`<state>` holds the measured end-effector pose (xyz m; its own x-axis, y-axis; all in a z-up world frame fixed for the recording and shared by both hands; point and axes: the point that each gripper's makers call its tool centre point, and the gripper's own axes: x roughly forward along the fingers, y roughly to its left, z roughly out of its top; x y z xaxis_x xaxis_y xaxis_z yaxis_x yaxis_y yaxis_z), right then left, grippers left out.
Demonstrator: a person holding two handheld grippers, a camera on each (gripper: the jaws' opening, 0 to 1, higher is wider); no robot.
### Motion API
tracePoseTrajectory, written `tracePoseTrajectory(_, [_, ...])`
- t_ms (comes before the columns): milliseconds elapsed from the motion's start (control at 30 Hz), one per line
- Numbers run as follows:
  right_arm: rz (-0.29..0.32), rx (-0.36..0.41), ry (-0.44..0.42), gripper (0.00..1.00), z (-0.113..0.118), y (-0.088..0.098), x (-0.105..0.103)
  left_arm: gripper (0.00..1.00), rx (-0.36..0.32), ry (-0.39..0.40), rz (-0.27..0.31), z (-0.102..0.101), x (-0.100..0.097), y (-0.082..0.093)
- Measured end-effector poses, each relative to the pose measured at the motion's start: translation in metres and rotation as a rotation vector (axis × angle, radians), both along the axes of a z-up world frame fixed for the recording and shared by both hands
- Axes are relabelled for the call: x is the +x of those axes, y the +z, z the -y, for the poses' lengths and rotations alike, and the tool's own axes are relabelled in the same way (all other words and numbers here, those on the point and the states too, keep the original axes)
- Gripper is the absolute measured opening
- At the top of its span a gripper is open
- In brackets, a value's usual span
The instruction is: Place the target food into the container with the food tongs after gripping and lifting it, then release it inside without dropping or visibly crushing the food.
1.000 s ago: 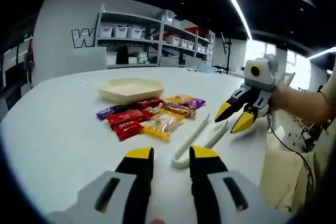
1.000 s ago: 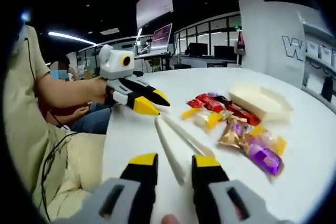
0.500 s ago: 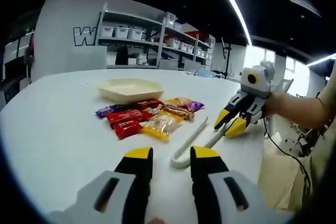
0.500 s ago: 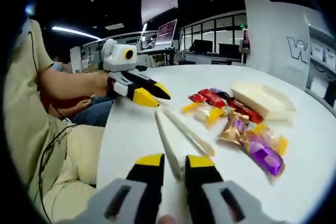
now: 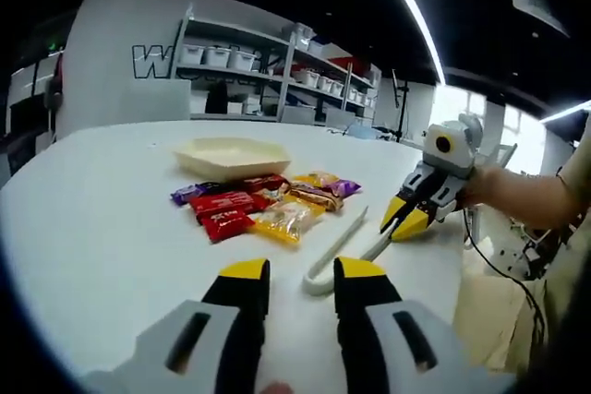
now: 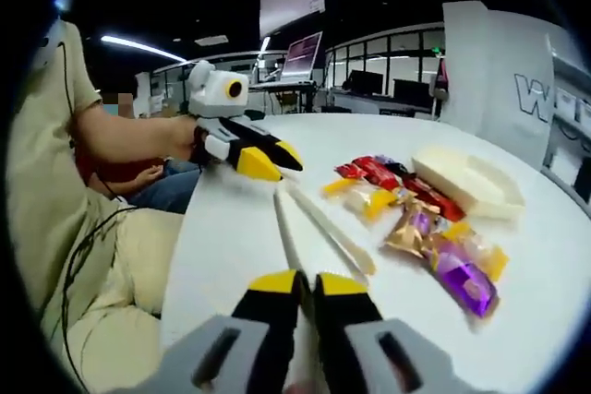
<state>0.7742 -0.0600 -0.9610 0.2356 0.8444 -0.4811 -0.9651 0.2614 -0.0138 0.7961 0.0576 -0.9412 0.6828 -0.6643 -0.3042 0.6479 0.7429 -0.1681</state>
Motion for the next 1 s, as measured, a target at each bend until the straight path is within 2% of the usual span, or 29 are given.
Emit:
tracePoseTrajectory(333, [0.005,0.029,0.081,0.0,-0.003,0.0,-0.011,0.26,-0.03,-0.006,-0.003,-0.001,0.0,0.003])
tracePoseTrajectory(733, [-0.011,0.1,0.106,0.0,-0.004,0.005,-0.016,0.28,-0.021,-0.025,-0.015,0.003,-0.003,0.002])
tracePoseTrajectory(867, [-0.04,0.185,0.086,0.0,-0.007,0.016,-0.016,0.29,-0.04,-0.033,-0.031,0.005,-0.005,0.004])
tracePoseTrajectory(1000, [-0.053,0.216,0.085,0.0,-0.007,0.021,-0.014,0.3,-0.06,-0.037,-0.043,0.005,-0.007,0.005])
